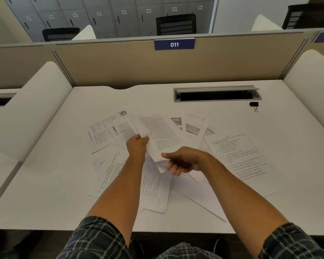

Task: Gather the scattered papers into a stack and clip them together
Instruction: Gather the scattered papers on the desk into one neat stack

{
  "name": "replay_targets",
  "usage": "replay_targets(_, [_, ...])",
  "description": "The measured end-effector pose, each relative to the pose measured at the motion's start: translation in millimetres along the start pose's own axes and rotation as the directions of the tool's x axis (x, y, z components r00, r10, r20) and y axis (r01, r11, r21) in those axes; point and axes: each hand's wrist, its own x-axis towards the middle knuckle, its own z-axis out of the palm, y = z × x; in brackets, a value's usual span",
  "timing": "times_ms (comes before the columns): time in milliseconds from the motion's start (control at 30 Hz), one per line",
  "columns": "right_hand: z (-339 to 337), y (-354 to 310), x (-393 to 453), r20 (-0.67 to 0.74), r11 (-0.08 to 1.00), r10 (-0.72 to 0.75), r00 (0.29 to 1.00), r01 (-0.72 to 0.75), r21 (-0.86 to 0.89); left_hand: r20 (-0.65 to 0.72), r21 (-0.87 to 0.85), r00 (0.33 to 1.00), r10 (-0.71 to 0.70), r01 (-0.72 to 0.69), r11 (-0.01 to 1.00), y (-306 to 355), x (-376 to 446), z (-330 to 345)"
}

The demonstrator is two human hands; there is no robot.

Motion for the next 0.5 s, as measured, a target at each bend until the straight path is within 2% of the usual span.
replay_targets(67, [-11.9,-8.0,-8.9,0.015,0.984,-0.176,0.984,0.176,0.033,0.026,-0.008,1.0,-0.018,0.018,1.0,6.0,-0.3,-1.0])
replay_targets(100, [-17.5,-12.2,-10.7,-0.066,0.954,-0.284,0.956,0.289,0.083,0.055,-0.01,0.998,-0.012,0.013,1.0,9.0,-0.2,-1.0])
replay_targets(133, [-23.4,-15.8,-10.6,-0.218,0.899,-0.389,0.895,0.42,0.122,0.09,-0.007,0.996,0.004,-0.003,1.0,12.0,-0.6,-0.7])
replay_targets(167, [-30.0,-18.3,-8.2,-0.415,0.838,-0.45,0.791,0.534,0.11,0.124,0.009,0.992,0.026,-0.027,1.0,15.1,-1.9,-0.1])
replay_targets(200, [-37.3,-20.0,-4.4,-0.601,0.807,-0.455,0.657,0.59,0.034,0.152,0.031,0.987,0.045,-0.051,0.998,18.1,-2.9,0.9])
replay_targets(233, [-43.7,-20.3,-1.1,-0.737,0.826,-0.425,0.526,0.559,-0.077,0.172,0.045,0.983,0.057,-0.065,0.997,21.1,-3.7,1.8])
replay_targets(267, [-50.6,-17.1,1.0,-0.807,0.859,-0.387,0.446,0.493,-0.138,0.191,0.042,0.98,0.056,-0.065,0.997,24.0,-4.9,3.6])
replay_targets(300, [-58.8,-11.6,3.2,-0.825,0.882,-0.348,0.446,0.453,-0.127,0.211,0.021,0.976,0.05,-0.055,0.998,26.6,-6.3,4.7])
replay_targets(367, [-71.9,-0.1,2.4,-0.761,0.881,-0.297,0.577,0.473,0.015,0.26,-0.039,0.965,0.029,-0.019,0.999,29.5,-7.4,6.1])
replay_targets(433, [-81.3,11.8,0.6,-0.639,0.843,-0.345,0.687,0.526,0.11,0.325,-0.076,0.946,0.014,0.011,0.997,31.1,-7.2,6.5])
replay_targets(500, [-81.6,19.7,-2.1,-0.57,0.799,-0.449,0.688,0.595,0.089,0.405,-0.079,0.914,0.018,0.015,0.997,31.8,-6.2,5.2])
